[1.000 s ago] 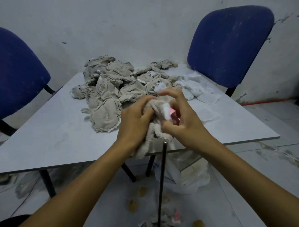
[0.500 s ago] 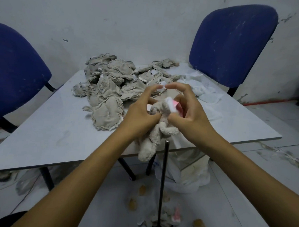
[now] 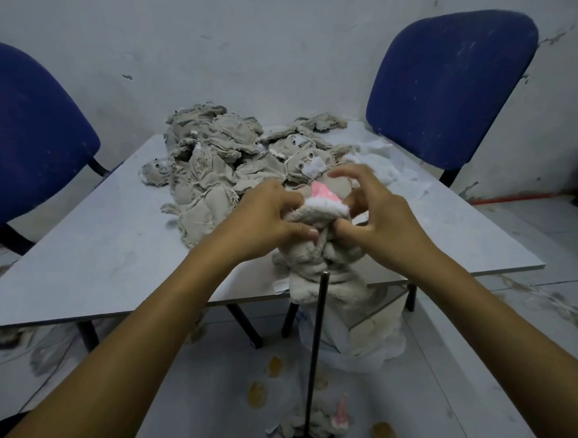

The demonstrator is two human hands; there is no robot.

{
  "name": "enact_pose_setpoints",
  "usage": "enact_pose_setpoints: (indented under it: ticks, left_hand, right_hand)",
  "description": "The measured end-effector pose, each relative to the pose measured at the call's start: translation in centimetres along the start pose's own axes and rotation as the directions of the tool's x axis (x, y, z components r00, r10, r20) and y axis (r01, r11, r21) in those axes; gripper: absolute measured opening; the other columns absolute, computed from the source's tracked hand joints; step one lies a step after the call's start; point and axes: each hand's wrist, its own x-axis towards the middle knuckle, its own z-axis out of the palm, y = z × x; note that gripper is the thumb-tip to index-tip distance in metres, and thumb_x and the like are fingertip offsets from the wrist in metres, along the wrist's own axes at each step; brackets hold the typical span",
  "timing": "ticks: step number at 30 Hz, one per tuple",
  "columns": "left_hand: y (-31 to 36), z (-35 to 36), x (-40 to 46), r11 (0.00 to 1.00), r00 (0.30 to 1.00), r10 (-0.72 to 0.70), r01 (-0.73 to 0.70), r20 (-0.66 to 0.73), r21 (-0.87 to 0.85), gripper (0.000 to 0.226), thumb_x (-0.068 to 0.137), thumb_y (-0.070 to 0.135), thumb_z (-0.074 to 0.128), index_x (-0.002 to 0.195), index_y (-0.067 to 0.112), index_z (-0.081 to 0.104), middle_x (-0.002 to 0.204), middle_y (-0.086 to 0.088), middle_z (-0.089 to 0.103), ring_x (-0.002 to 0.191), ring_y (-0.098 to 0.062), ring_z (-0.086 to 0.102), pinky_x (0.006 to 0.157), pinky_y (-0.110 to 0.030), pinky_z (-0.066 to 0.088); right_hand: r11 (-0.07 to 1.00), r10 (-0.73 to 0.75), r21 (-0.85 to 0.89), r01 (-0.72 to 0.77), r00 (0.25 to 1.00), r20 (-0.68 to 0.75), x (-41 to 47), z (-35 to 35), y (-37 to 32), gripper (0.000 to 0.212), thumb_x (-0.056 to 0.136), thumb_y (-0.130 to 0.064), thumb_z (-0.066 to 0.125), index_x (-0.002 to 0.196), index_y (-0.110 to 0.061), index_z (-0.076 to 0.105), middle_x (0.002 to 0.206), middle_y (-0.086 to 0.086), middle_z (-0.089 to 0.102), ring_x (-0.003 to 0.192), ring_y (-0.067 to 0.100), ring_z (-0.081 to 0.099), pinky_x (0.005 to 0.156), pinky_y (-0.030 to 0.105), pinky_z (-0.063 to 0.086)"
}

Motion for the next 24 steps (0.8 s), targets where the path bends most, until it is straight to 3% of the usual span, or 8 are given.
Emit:
enact_pose_setpoints:
  ticks: [1, 5, 7, 12, 14, 17, 19, 24]
  left_hand:
    - [-0.1, -0.1, -0.1, 1.0, 1.0, -0.006, 0.006, -0.007, 0.012, 0.033, 0.076, 0.036, 0.082, 0.079, 0.007, 0.067, 0.086, -0.017, 0.057, 0.081, -0.031, 0.055, 0.076, -0.04, 0.046]
    - [0.3, -1.5, -0.5, 0.914, 0.996, -0.001, 0.036, 0.087, -0.404, 0.034, 0.078, 0.026, 0.08, 0.085, -0.005, 0.069, 0.085, -0.031, 0.064, 0.071, -0.026, 0.062, 0.069, -0.037, 0.05]
    - [0.5, -1.7, -0.9, 0.923, 0.993, 0.024, 0.022, 0.114, -0.384, 0.038, 0.072, 0.029, 0.08, 0.082, -0.006, 0.069, 0.079, -0.03, 0.064, 0.068, -0.022, 0.058, 0.066, -0.034, 0.045]
    - [0.9, -1.5, -1.5, 0.89, 0.988, 0.059, 0.013, 0.143, -0.456, 0.043, 0.07, 0.026, 0.077, 0.092, -0.009, 0.07, 0.089, -0.027, 0.069, 0.078, -0.033, 0.065, 0.07, -0.042, 0.054]
    - [0.5, -1.6, -1.6, 0.889, 0.987, 0.065, 0.011, 0.148, -0.458, 0.04, 0.07, 0.027, 0.077, 0.084, -0.009, 0.067, 0.076, -0.023, 0.062, 0.069, -0.024, 0.058, 0.062, -0.033, 0.046]
    - [0.3, -1.5, -1.7, 0.89, 0.988, 0.046, 0.026, 0.146, -0.454, 0.025, 0.074, 0.022, 0.079, 0.081, -0.001, 0.07, 0.076, -0.024, 0.062, 0.07, -0.019, 0.057, 0.065, -0.029, 0.045]
    - [-0.1, -1.3, -1.9, 0.935, 0.99, 0.045, 0.006, 0.136, -0.355, 0.016, 0.077, 0.019, 0.08, 0.077, 0.007, 0.07, 0.074, -0.021, 0.062, 0.067, -0.015, 0.054, 0.065, -0.029, 0.042]
    - [-0.4, -0.7, -2.2, 0.927, 0.988, 0.067, -0.009, 0.142, -0.376, 0.016, 0.078, 0.012, 0.078, 0.083, -0.001, 0.07, 0.083, -0.029, 0.061, 0.075, -0.021, 0.053, 0.07, -0.035, 0.043]
  right_hand:
    - [1.0, -0.011, -0.014, 0.011, 1.0, -0.009, -0.1, 0.1, 0.0, 0.06, 0.08, -0.005, 0.069, 0.128, -0.036, 0.048, 0.081, -0.005, 0.06, 0.078, 0.007, 0.062, 0.07, 0.028, 0.056]
    - [0.991, -0.13, 0.008, 0.13, 0.99, -0.059, -0.1, -0.6, -0.4, 0.063, 0.081, -0.003, 0.067, 0.132, -0.034, 0.046, 0.087, -0.007, 0.063, 0.078, 0.008, 0.065, 0.07, 0.021, 0.056]
    - [0.993, -0.116, -0.02, 0.118, 0.99, 0.081, -0.4, -0.8, -0.7, 0.064, 0.081, -0.002, 0.068, 0.132, -0.034, 0.047, 0.09, -0.003, 0.063, 0.079, 0.012, 0.065, 0.074, 0.032, 0.058]
    - [0.985, -0.164, 0.068, 0.158, 0.981, 0.098, -0.8, -1.6, -1.1, 0.074, 0.079, 0.001, 0.062, 0.14, -0.034, 0.041, 0.073, 0.002, 0.061, 0.062, 0.022, 0.059, 0.064, 0.046, 0.056]
    - [0.987, -0.156, 0.005, 0.159, 0.962, 0.226, -0.9, -1.5, -1.3, 0.075, 0.08, -0.002, 0.061, 0.142, -0.037, 0.04, 0.078, 0.007, 0.066, 0.068, 0.027, 0.064, 0.068, 0.046, 0.057]
    - [0.985, -0.175, 0.031, 0.172, 0.966, 0.19, -1.1, -1.1, -1.3, 0.077, 0.078, -0.001, 0.06, 0.144, -0.035, 0.04, 0.086, 0.011, 0.066, 0.071, 0.025, 0.064, 0.072, 0.037, 0.059]
    - [0.988, -0.138, -0.031, 0.15, 0.96, 0.244, -0.9, -0.9, -1.5, 0.079, 0.079, -0.001, 0.063, 0.145, -0.037, 0.039, 0.092, 0.011, 0.068, 0.075, 0.025, 0.066, 0.073, 0.041, 0.059]
    - [0.976, -0.192, -0.056, 0.208, 0.958, 0.211, -1.0, -0.7, -1.6, 0.081, 0.078, 0.002, 0.065, 0.145, -0.035, 0.04, 0.088, -0.002, 0.064, 0.071, 0.018, 0.063, 0.066, 0.039, 0.056]
